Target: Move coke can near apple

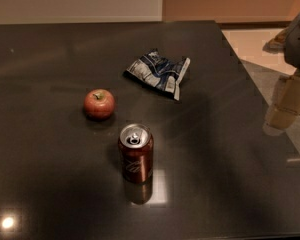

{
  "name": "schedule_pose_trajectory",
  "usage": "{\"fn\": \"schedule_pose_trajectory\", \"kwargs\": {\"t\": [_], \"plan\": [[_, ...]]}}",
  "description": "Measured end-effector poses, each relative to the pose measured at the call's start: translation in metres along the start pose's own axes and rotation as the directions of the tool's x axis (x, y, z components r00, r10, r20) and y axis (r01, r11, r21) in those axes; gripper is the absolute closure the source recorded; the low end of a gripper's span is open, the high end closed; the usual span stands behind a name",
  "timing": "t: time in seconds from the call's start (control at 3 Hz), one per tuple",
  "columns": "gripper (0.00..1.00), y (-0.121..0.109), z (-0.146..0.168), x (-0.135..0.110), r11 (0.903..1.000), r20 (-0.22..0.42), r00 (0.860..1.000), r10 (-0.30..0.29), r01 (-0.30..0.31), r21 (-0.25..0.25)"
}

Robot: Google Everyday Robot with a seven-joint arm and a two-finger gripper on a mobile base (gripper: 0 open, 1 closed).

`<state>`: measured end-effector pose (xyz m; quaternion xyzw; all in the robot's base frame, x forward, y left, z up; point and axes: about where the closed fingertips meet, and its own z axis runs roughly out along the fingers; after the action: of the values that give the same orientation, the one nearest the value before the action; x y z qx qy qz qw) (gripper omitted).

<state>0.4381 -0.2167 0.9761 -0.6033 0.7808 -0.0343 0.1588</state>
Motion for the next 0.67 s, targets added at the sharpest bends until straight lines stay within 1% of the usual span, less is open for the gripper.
{"fn": "schedule_pose_trajectory", "kwargs": {"t": [0.33,0.67], "plan": [[0.00,0.0000,0.0000,0.0000,1.0000,0.000,1.000,0.000,0.000,0.000],[0.00,0.0016,0.0020,-0.0079,0.9999,0.016,1.000,-0.011,0.011,0.001]]}}
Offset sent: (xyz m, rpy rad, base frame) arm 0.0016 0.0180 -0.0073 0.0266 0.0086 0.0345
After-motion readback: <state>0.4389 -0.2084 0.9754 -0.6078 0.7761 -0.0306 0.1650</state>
